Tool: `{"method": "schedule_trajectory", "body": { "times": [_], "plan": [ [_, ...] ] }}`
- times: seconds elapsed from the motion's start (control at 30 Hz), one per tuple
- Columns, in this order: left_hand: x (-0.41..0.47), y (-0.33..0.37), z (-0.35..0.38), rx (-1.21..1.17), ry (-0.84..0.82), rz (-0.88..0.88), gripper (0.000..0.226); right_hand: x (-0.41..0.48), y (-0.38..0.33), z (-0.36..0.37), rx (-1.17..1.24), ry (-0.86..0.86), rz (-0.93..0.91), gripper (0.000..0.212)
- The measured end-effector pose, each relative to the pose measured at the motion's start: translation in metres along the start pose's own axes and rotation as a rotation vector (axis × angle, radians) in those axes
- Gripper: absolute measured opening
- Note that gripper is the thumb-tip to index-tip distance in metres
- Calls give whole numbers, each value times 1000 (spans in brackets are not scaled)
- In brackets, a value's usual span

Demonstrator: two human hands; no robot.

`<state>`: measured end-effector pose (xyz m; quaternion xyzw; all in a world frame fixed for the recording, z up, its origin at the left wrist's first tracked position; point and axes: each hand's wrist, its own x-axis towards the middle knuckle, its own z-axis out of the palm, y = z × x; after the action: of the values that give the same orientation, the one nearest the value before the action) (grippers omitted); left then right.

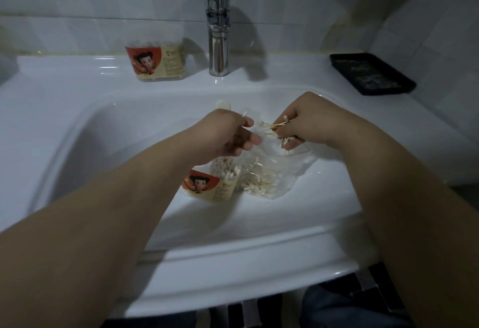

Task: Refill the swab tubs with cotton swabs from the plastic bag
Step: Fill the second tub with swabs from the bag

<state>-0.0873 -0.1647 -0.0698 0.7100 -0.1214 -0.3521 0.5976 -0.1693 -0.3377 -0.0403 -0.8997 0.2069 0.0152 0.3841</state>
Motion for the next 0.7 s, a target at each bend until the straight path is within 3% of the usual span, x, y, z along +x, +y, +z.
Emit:
{"method": "schedule_trajectory", "body": {
  "times": [0.17,0.4,0.7],
  "plan": [
    [0,-3,5,-170,-10,-97,16,1,1,-2,46,-5,8,13],
    [11,-14,5,-55,68,-86,23,2,-2,1,300,80,-57,13],
    [12,-4,16,-445,-3,-2,18,5,-6,16,508,25,-115,15]
  ]
}}
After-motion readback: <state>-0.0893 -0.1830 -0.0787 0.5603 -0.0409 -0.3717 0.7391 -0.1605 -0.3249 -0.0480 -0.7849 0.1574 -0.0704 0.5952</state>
